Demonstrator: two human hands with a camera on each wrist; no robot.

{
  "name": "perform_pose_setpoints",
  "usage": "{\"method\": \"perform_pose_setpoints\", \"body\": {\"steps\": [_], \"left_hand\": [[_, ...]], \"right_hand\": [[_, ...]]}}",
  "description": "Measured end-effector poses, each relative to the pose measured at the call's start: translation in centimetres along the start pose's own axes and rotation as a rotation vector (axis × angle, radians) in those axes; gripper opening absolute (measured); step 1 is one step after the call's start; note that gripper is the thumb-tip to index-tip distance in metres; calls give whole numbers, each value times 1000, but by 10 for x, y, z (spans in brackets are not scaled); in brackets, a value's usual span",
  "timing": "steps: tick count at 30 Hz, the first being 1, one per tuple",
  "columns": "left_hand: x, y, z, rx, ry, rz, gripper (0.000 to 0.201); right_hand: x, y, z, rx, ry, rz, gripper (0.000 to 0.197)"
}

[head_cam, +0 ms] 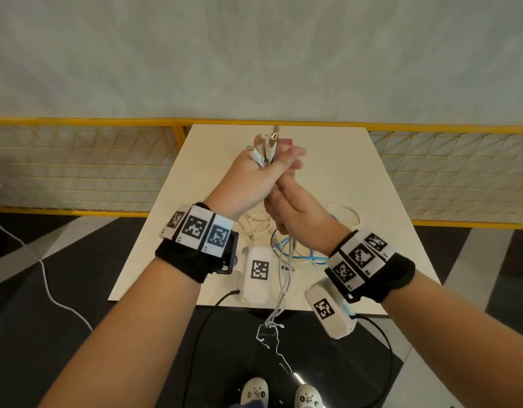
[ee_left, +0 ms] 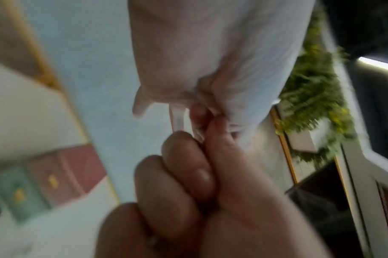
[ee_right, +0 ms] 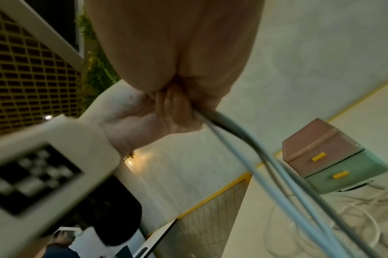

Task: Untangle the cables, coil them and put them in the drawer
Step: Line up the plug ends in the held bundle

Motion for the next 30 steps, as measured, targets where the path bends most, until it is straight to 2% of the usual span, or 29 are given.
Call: {"method": "perform_pose_setpoints", "body": {"steps": [2,4,6,8,12,14,16,17,19,20,21,22,23,24,25,27,30], "left_hand": [[-2,-1,1,-74,46,286,27],[1,-2,0,-64,76,396,21],[5,1,1,-2,67,354,13],[8,2,0,39,50,264,17],[2,8,0,132,101,248,29],[3,13,-1,155,102,186,15],[5,14,-3,159,119,129,35],[6,15,-4,169,112,113,39],[6,15,-5,195,74,130,30],[7,13,-5,179,35,201,17],[8,10,-5,119,-5,277,21],[9,4,-6,47,-34,327,40],[12,-1,-6,-21,-60,302,53],[13,-4,-6,-57,-86,215,57],[13,-3,-5,-57,-96,102,52],[9,2,-8,-32,-50,12,56],[-5,8,-16,43,122,131,59]], "right_hand": [[0,1,1,-6,29,-27,18],[-1,-1,1,4,36,-80,19],[-1,-3,1,-17,33,-105,17],[-3,-5,2,-55,31,-124,13],[-5,-6,2,-8,28,-252,20],[-5,-7,4,-6,-1,-252,20],[-4,-10,5,16,-42,-286,23],[-4,-11,5,14,-42,-290,21],[-8,-13,5,-15,-1,-236,17],[-10,-14,4,-37,21,-206,18],[-12,-16,2,-53,35,-188,18],[-14,-17,0,-53,42,-181,19],[-16,-18,-2,-36,43,-179,20],[-19,-18,-4,-17,37,-175,20],[-20,-19,-6,-12,15,-164,17],[-21,-20,-8,-54,-65,-97,14],[-23,-6,-7,-54,-133,138,17]]}}
Point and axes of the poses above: each hand's wrist, its own z-axis away from the middle knuckle, its own x-axis out of the palm, y = z × x, the point moved 3 cm from there along -z, towards the middle knuckle, and after that the axes turned 7 degrees about -z, right-handed, at the moved point
